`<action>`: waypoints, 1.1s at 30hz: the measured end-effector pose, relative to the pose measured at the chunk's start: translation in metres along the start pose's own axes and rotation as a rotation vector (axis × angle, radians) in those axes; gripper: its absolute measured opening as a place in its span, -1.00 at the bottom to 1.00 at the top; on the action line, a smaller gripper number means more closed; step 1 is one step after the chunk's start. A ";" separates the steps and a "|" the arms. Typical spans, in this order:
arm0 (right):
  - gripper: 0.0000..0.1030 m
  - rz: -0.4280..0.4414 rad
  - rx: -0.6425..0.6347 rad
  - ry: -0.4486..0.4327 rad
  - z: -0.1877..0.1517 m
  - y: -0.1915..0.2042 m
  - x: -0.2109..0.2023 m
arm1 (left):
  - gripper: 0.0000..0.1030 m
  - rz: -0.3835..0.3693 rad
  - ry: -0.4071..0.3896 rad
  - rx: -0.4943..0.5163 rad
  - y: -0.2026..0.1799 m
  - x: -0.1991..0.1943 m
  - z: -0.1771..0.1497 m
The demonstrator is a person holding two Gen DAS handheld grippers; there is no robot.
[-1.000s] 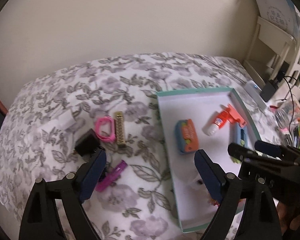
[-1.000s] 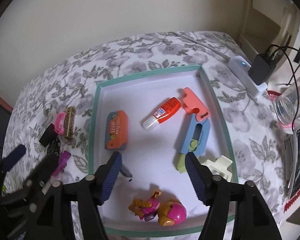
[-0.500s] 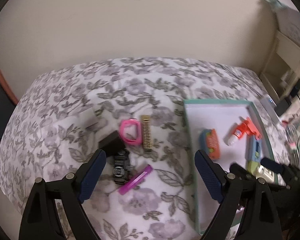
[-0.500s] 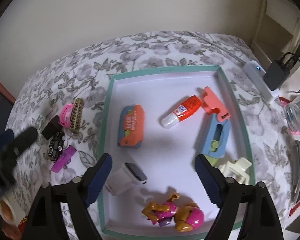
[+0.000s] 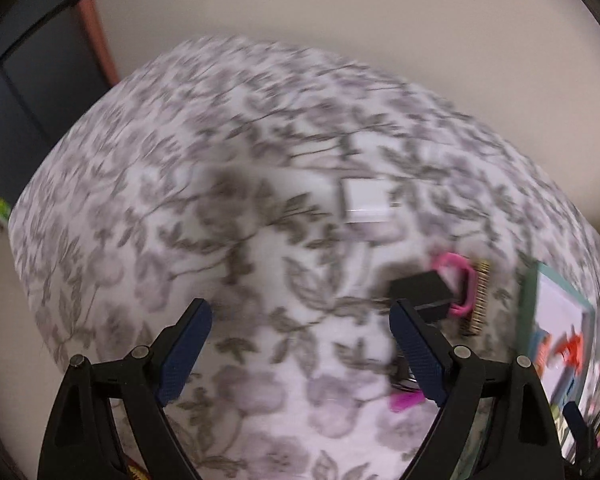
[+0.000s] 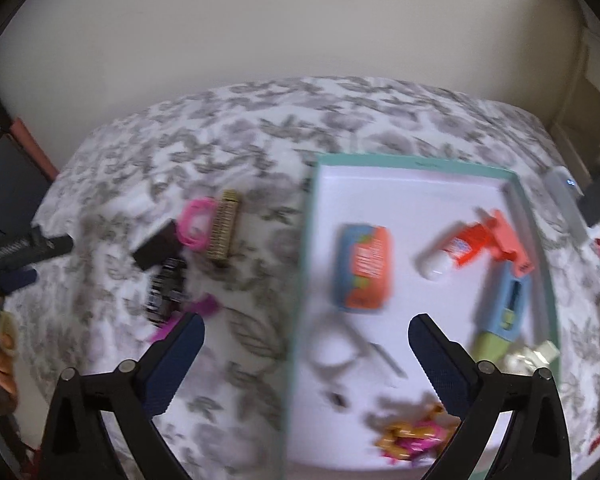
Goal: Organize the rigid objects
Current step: 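Withdraw both tools from the tray back over the pile, then grasp the black toy car with the left tool while the right tool grasps the purple lighter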
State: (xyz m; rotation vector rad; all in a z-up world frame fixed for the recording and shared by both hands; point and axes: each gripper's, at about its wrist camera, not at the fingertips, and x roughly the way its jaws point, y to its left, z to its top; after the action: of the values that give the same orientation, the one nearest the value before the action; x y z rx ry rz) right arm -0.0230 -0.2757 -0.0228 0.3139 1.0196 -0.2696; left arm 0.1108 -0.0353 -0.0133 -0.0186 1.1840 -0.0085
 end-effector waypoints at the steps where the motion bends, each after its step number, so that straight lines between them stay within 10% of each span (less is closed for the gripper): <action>1: 1.00 0.009 0.000 -0.002 0.002 0.005 0.001 | 0.76 0.005 0.009 -0.012 0.005 0.003 0.001; 16: 1.00 -0.004 -0.127 0.131 -0.008 0.092 0.066 | 0.76 0.003 0.100 -0.035 0.012 0.024 0.002; 33: 1.00 -0.064 -0.202 0.195 -0.021 0.101 0.099 | 0.76 -0.048 0.138 0.021 -0.007 0.033 -0.001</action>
State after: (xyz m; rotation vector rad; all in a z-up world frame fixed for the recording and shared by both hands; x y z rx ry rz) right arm 0.0466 -0.1817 -0.1055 0.1254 1.2408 -0.1937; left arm 0.1221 -0.0424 -0.0438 -0.0280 1.3212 -0.0654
